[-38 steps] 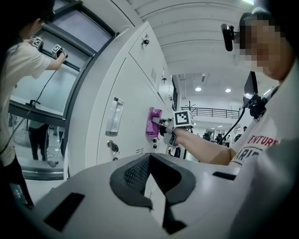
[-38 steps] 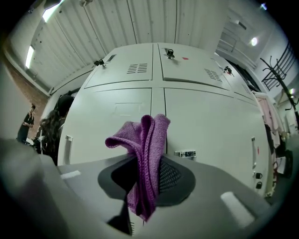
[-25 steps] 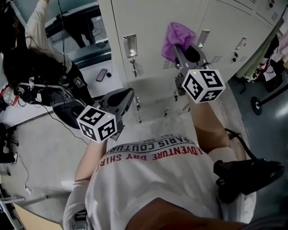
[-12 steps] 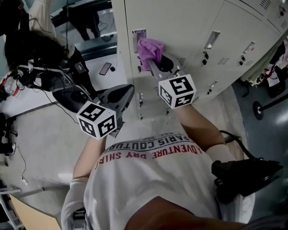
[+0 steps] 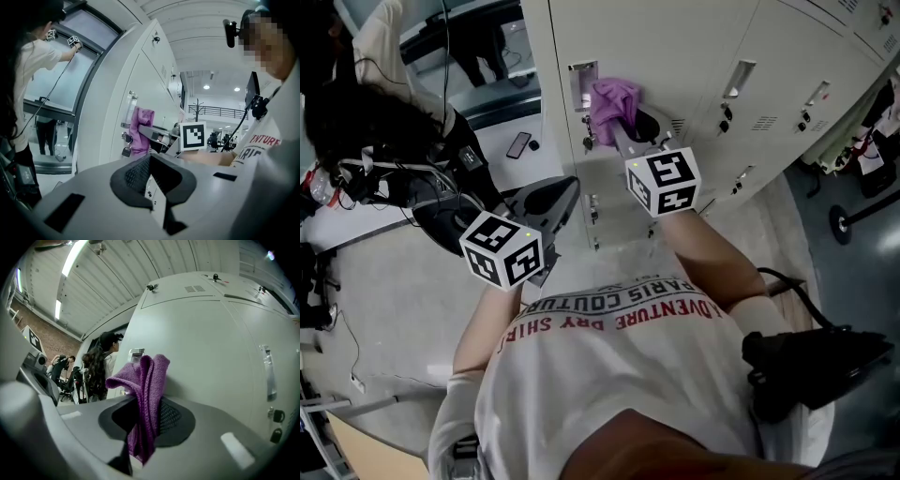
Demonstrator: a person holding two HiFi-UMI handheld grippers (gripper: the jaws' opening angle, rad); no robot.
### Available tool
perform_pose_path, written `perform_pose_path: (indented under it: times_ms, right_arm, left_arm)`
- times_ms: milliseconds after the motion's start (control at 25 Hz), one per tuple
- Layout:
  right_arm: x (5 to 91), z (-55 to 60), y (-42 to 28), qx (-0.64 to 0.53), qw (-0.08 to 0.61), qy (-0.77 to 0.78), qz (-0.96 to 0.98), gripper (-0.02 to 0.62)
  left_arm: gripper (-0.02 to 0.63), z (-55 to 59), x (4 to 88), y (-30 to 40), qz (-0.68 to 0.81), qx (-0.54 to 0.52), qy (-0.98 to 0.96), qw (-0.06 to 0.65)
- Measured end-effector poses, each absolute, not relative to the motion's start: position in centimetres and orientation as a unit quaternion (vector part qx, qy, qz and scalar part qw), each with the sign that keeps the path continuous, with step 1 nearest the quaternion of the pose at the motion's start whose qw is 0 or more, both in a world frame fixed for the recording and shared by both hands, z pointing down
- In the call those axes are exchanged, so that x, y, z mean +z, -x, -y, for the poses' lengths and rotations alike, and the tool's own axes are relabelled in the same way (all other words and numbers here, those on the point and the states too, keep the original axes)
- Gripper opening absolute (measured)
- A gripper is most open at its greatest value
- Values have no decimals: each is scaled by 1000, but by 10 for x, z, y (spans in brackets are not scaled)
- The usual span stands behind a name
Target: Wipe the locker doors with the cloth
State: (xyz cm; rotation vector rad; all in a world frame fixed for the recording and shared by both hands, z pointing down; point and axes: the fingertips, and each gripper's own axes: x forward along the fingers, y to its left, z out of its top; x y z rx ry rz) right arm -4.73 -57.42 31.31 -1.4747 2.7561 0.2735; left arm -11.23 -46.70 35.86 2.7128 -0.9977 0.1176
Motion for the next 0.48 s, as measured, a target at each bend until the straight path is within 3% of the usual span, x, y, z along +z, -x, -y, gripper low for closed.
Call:
perform_pose_path:
  times_ms: [480]
  right_arm:
    - [318, 591, -60, 67, 14, 558, -827, 61]
  left_arm:
    - [2, 474, 364, 79, 310, 50, -941, 124]
